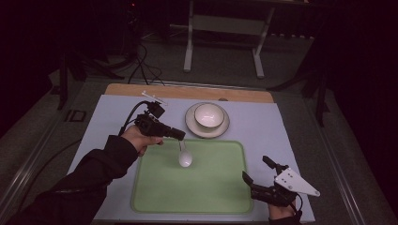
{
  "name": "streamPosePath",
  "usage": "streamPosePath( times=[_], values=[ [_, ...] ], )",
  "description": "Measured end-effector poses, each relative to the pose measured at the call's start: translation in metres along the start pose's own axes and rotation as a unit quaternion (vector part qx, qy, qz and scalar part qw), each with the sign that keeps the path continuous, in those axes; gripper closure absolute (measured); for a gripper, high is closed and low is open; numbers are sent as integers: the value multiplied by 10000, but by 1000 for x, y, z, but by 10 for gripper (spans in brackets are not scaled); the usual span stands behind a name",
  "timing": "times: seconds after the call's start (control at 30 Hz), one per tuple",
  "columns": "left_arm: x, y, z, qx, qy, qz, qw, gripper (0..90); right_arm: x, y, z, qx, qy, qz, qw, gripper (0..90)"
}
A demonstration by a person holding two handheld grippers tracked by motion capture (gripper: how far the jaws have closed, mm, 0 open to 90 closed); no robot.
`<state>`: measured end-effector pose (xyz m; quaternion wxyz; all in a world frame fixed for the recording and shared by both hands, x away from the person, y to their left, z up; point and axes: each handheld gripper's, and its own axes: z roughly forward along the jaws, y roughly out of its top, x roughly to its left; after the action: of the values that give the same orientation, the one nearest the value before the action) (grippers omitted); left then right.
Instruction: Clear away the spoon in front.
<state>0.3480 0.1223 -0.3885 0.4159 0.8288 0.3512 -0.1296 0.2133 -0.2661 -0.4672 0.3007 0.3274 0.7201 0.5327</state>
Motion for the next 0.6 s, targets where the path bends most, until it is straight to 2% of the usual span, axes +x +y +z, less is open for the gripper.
streamPosePath(
  times=[0.03,0.07,0.13,0.23,0.33,0.4,0.6],
  values=[
    [-3,-3,3,188,69,85,9998,847,0,0,0,10,5,4,10000,136],
    [-3,-3,3,188,69,85,9998,847,0,0,0,10,5,4,10000,136],
    [-5,-5,6,348,85,140,9993,847,0,0,0,7,2,0,10000,136],
    [-7,-9,10,645,8,27,9979,847,0,0,1,17,9,9,10000,136],
    [-8,-11,14,753,-33,-17,9972,846,0,0,1,18,8,1,10000,136],
    [-8,-13,19,931,-82,8,9956,846,0,0,1,15,19,-4,10000,136],
    [-3,-23,36,1209,-248,-125,9923,845,0,0,0,14,26,1,10000,136]
  ],
)
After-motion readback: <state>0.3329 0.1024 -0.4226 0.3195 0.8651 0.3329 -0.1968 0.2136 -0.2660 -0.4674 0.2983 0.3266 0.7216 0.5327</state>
